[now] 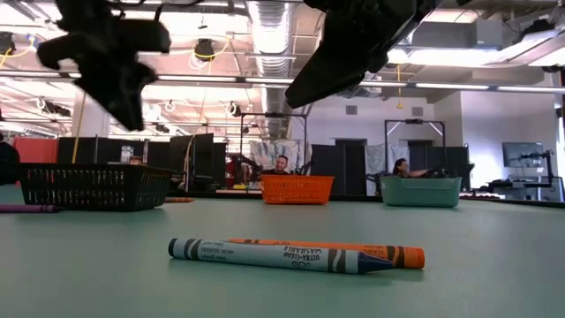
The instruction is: Sort crayons
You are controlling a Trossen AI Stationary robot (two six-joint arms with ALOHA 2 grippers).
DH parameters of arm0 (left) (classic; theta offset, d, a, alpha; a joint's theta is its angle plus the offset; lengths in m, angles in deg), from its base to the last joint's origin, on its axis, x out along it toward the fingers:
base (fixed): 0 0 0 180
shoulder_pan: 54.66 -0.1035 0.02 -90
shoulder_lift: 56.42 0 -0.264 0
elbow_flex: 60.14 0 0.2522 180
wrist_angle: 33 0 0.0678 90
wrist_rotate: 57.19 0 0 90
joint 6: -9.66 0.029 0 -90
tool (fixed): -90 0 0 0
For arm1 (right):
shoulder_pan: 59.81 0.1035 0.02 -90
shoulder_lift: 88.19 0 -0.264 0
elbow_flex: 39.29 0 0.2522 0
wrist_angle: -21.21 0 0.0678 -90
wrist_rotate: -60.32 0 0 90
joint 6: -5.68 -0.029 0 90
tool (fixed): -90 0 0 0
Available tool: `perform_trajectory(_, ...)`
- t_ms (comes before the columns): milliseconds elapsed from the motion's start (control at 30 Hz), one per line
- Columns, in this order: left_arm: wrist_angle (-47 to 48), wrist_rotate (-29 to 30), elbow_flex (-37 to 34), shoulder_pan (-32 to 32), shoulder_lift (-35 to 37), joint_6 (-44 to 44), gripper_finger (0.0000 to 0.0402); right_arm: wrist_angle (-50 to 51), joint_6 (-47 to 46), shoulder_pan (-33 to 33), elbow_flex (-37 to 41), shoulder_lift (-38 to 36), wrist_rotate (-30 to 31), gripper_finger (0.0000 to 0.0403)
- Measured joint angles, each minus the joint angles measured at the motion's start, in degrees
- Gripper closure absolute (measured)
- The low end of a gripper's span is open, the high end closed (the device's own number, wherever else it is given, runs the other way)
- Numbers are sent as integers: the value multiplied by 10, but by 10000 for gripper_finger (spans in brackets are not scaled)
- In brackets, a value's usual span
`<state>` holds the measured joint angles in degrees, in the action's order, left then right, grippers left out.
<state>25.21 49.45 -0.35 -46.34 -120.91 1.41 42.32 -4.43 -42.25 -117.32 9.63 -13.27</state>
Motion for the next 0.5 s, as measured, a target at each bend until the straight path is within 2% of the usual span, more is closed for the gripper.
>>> perform_trajectory(133, -22, 53, 19, -6, 0, 39, 288, 0, 0, 8, 0, 0, 0, 284)
perform_trajectory(233, -52, 67, 17, -46, 0, 89, 288, 0, 0, 18, 0, 0, 0, 284)
perform_trajectory(333, -98, 40, 14, -133, -11, 127, 288, 0, 1, 29, 0, 0, 0, 284)
perform_trajectory(500, -151, -67, 14, -308, -64, 145, 287, -7, 10, 43, 0, 0, 0, 284)
